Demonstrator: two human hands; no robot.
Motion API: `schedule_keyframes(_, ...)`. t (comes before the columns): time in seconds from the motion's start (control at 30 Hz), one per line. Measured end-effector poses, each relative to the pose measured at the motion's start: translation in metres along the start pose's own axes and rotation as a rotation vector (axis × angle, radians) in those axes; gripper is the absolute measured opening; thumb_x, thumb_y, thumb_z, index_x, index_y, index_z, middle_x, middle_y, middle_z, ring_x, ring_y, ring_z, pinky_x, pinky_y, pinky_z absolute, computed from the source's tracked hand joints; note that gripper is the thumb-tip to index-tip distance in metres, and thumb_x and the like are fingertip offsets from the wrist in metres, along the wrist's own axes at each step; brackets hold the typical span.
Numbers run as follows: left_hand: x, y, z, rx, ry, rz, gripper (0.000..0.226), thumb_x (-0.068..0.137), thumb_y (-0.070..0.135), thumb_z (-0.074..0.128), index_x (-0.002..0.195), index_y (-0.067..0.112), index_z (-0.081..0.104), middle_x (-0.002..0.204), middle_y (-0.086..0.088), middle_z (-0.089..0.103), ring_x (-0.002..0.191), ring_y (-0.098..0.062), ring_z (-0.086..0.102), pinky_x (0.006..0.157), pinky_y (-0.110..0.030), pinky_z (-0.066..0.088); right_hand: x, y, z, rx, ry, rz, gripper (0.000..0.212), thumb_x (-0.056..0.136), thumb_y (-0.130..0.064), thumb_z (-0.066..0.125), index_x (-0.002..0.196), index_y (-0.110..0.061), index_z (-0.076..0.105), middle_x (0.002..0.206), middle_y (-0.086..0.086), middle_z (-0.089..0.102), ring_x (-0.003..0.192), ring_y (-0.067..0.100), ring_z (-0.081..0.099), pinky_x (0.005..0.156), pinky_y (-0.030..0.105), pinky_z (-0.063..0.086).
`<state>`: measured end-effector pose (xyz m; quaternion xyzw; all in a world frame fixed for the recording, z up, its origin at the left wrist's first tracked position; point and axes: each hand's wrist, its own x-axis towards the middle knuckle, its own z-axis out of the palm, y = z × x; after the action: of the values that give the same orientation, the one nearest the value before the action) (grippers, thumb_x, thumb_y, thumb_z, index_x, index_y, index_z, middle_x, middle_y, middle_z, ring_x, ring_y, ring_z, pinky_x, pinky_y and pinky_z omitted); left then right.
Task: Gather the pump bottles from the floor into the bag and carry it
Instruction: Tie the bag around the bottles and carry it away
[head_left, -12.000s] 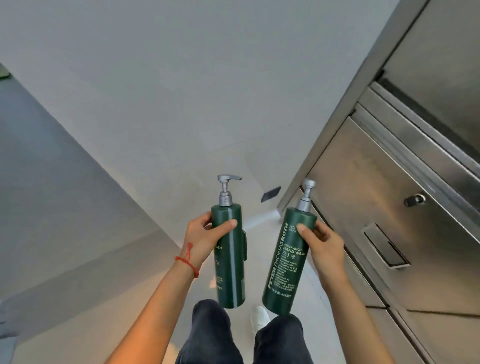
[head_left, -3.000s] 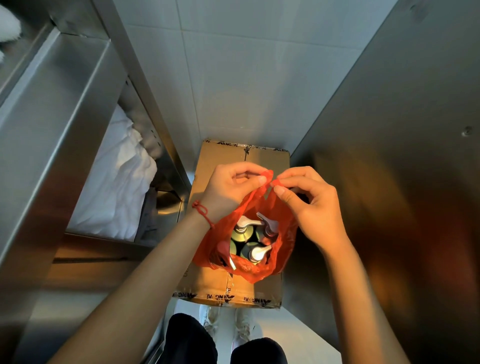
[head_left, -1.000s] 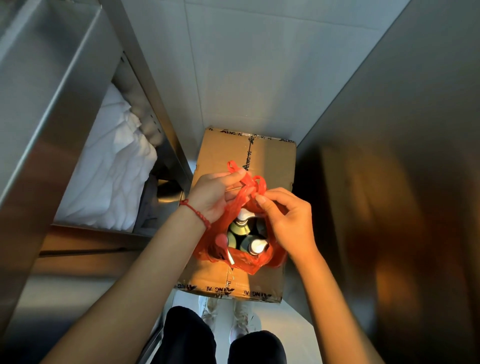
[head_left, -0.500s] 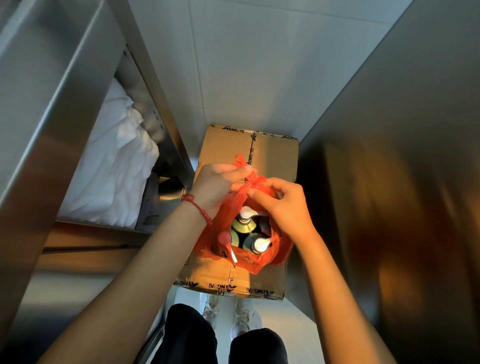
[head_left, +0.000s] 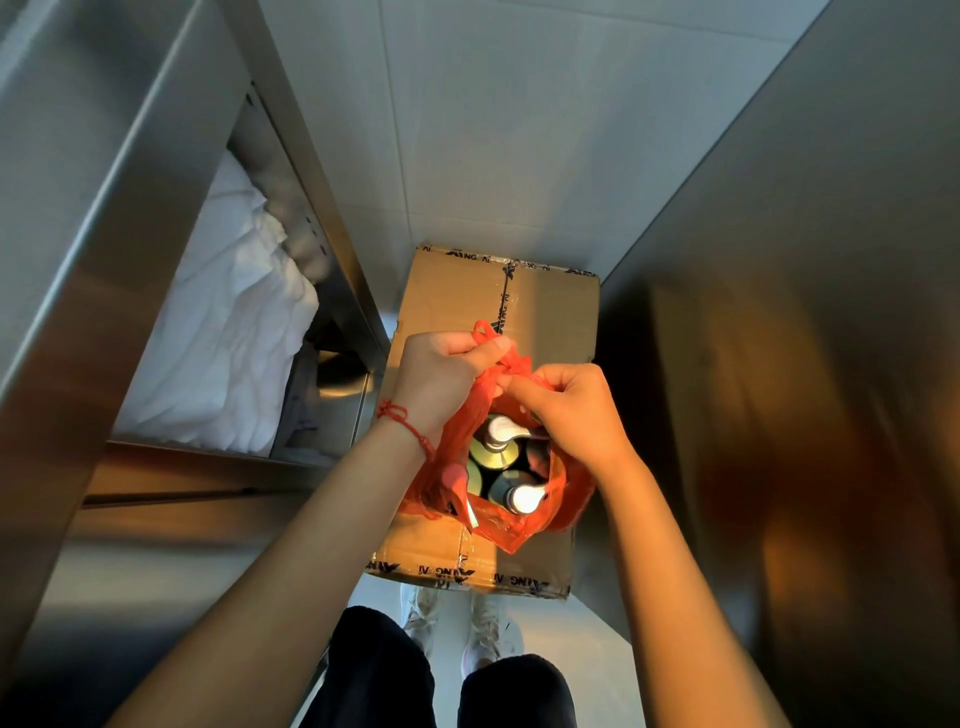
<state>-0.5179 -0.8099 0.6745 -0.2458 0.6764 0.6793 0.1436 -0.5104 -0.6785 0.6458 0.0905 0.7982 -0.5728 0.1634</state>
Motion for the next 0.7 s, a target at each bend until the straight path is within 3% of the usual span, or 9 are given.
schedule_keyframes(0.1, 0.002, 0.001, -0.001, -0.029, -0.014, -0.024, 0.014, 0.08, 0.017, 0.067, 0.067, 0.017, 0.072, 0.065, -0.009, 0.07, 0.063, -0.023, 0.064, 0.067, -0.031, 0.054, -0.001, -0.005, -0.001, 0.134, -0.011, 0.046, 0.031, 0.076, -0.02, 0.071, 0.053, -0.002, 0.06, 0.047, 0.002, 0.051, 0.047, 0.009, 0.043, 0.049, 0.021, 0.036)
schedule_keyframes(0.2, 0.004, 0.001, -0.001, -0.089, -0.056, -0.087, 0.012, 0.082, 0.017, 0.065, 0.072, 0.015, 0.072, 0.07, -0.01, 0.071, 0.062, -0.02, 0.066, 0.068, -0.03, 0.055, -0.002, -0.007, -0.007, 0.247, -0.072, 0.115, 0.021, 0.079, -0.012, 0.066, 0.058, -0.008, 0.065, 0.058, 0.008, 0.061, 0.054, 0.014, 0.055, 0.058, 0.021, 0.046)
schedule_keyframes(0.27, 0.004, 0.001, -0.001, -0.103, -0.064, -0.098, 0.012, 0.082, 0.016, 0.065, 0.073, 0.014, 0.071, 0.063, -0.006, 0.071, 0.058, -0.017, 0.066, 0.064, -0.026, 0.056, -0.002, -0.006, -0.01, 0.377, -0.102, 0.186, 0.019, 0.078, -0.019, 0.065, 0.07, -0.002, 0.07, 0.069, 0.014, 0.067, 0.065, 0.023, 0.062, 0.068, 0.029, 0.051)
schedule_keyframes(0.33, 0.004, 0.0, 0.001, -0.109, -0.061, -0.107, 0.013, 0.081, 0.017, 0.065, 0.07, 0.015, 0.072, 0.064, -0.007, 0.071, 0.06, -0.02, 0.067, 0.069, -0.03, 0.056, -0.001, -0.006, -0.009, 0.477, -0.067, 0.266, 0.035, 0.077, -0.03, 0.066, 0.079, 0.005, 0.069, 0.075, 0.019, 0.069, 0.07, 0.028, 0.064, 0.073, 0.033, 0.052)
schedule_keyframes(0.5, 0.001, -0.004, 0.008, -0.115, -0.004, -0.081, 0.013, 0.079, 0.018, 0.067, 0.068, 0.018, 0.074, 0.074, -0.014, 0.072, 0.073, -0.028, 0.068, 0.078, -0.04, 0.055, 0.002, -0.011, -0.004, 0.479, -0.002, 0.348, 0.027, 0.075, -0.024, 0.07, 0.053, -0.007, 0.067, 0.05, 0.003, 0.066, 0.054, 0.02, 0.055, 0.063, 0.029, 0.048)
schedule_keyframes(0.6, 0.001, -0.008, 0.011, -0.071, 0.08, -0.033, 0.021, 0.078, 0.02, 0.068, 0.057, 0.02, 0.072, 0.069, -0.016, 0.068, 0.071, -0.028, 0.065, 0.074, -0.037, 0.054, 0.002, -0.015, -0.005, 0.613, 0.04, 0.347, 0.016, 0.078, -0.012, 0.066, 0.063, -0.006, 0.068, 0.051, 0.002, 0.067, 0.051, 0.015, 0.059, 0.06, 0.026, 0.052)
schedule_keyframes(0.7, -0.003, -0.013, 0.016, -0.044, 0.165, -0.004, 0.024, 0.079, 0.023, 0.067, 0.066, 0.002, 0.07, 0.067, -0.015, 0.06, 0.065, -0.022, 0.056, 0.065, -0.029, 0.048, -0.004, -0.016, -0.002, 0.631, 0.164, 0.268, 0.012, 0.084, -0.012, 0.061, 0.074, -0.008, 0.066, 0.052, -0.002, 0.066, 0.048, 0.008, 0.059, 0.054, 0.021, 0.052)
